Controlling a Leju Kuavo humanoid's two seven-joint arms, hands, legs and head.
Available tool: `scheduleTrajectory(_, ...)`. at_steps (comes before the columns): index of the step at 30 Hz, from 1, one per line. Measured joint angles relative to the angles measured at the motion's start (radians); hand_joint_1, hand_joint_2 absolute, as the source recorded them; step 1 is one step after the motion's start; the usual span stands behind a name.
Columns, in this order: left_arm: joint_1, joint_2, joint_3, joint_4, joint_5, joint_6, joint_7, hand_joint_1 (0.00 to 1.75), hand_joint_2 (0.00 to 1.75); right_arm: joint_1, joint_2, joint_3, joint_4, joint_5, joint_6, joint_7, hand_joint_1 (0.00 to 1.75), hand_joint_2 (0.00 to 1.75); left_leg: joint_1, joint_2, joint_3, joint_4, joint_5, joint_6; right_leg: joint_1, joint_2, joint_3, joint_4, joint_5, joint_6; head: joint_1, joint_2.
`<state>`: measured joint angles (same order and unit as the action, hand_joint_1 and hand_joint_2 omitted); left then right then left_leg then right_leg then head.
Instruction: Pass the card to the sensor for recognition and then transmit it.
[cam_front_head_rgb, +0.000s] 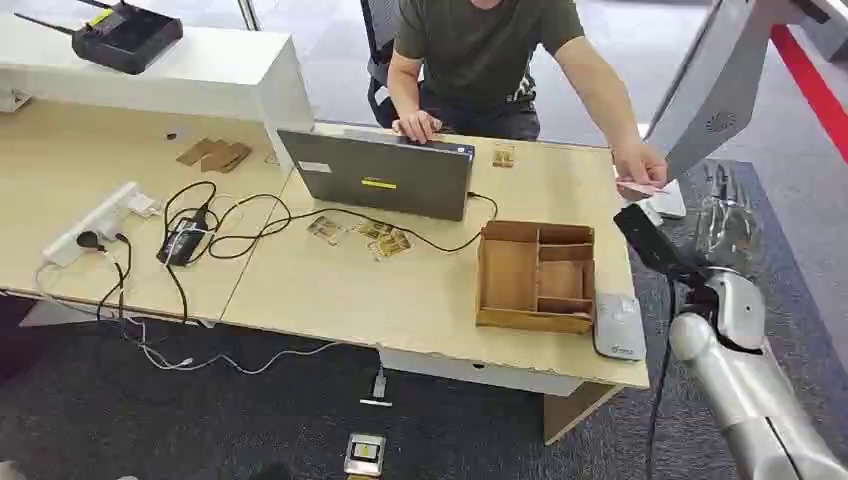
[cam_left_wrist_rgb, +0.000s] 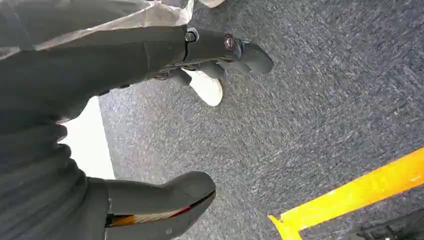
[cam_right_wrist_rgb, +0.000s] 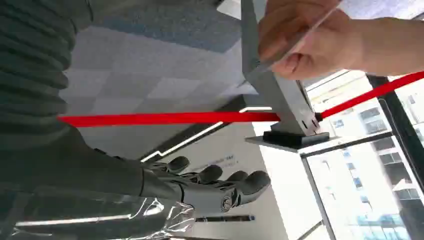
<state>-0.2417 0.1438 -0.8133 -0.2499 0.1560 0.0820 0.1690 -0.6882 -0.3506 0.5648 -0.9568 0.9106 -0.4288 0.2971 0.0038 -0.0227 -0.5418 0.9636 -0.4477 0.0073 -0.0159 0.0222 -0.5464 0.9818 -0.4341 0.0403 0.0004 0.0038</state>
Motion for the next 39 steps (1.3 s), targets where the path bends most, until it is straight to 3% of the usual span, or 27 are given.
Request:
scheduleTrajectory(8, 0.0, -0.006, -0.001, 0.0, -0.014, -0.005, 0.005, 0.0, 1.75, -0.033, 0.05, 0.063, 0.044, 0.065, -0.008, 0.016, 0.0, 1.75, 0.0, 0.0, -0.001, 0.0, 0.0, 0.0, 0.0, 0.0, -0.001, 0.0, 0.0, 0.0, 0.0, 0.0)
scheduleTrajectory(9, 0.0, -0.006, -0.001, 0.0, -0.015, -0.005, 0.005, 0.0, 1.75, -0.035, 0.054, 0.067, 0.05, 0.065, -0.008, 0.016, 0.58, 1.75, 0.0, 0.0, -0.001, 0.0, 0.0, 0.0, 0.0, 0.0, -0.001, 0.0, 0.0, 0.0, 0.0, 0.0)
scheduleTrajectory(10, 0.0, -0.007, -0.001, 0.0, -0.015, -0.005, 0.006, 0.0, 1.75, -0.037, 0.058, 0.071, 0.056, 0.065, -0.008, 0.016, 0.98, 1.75, 0.0, 0.0, -0.001, 0.0, 0.0, 0.0, 0.0, 0.0, -0.001, 0.0, 0.0, 0.0, 0.0, 0.0)
scheduleTrajectory(11, 0.0, -0.007, -0.001, 0.0, -0.016, -0.005, 0.006, 0.0, 1.75, -0.038, 0.062, 0.074, 0.06, 0.066, -0.008, 0.016, 1.62, 1.75, 0.0, 0.0, -0.001, 0.0, 0.0, 0.0, 0.0, 0.0, -0.001, 0.0, 0.0, 0.0, 0.0, 0.0)
scheduleTrajectory(20, 0.002, -0.008, -0.001, 0.0, -0.017, -0.006, 0.008, 0.0, 1.75, -0.046, 0.087, 0.096, 0.096, 0.075, 0.01, 0.016, 1.59, 1.75, 0.0, 0.0, -0.001, 0.0, 0.0, 0.0, 0.0, 0.0, -0.001, 0.0, 0.0, 0.0, 0.0, 0.0)
scheduleTrajectory(28, 0.008, -0.008, -0.001, 0.0, -0.017, -0.001, 0.01, 0.0, 1.75, -0.047, 0.093, 0.111, 0.11, 0.036, 0.002, -0.021, 1.75, 1.75, 0.0, 0.0, -0.001, 0.0, 0.0, 0.0, 0.0, 0.0, -0.001, 0.0, 0.0, 0.0, 0.0, 0.0)
scheduleTrajectory(35, 0.022, -0.007, -0.001, 0.0, -0.015, 0.014, 0.003, 0.0, 1.75, 0.006, 0.085, 0.098, 0.044, -0.088, -0.016, -0.039, 1.75, 1.75, 0.0, 0.0, -0.001, 0.0, 0.0, 0.0, 0.0, 0.0, -0.002, -0.001, 0.0, 0.0, 0.0, 0.0)
scheduleTrajectory(39, 0.031, -0.007, -0.001, 0.0, -0.013, 0.022, 0.0, 0.0, 1.75, 0.074, 0.069, 0.065, 0.004, -0.226, -0.017, -0.053, 1.75, 1.75, 0.0, 0.0, -0.001, 0.0, -0.001, 0.0, 0.0, 0.0, -0.001, -0.001, -0.001, 0.0, 0.0, 0.0)
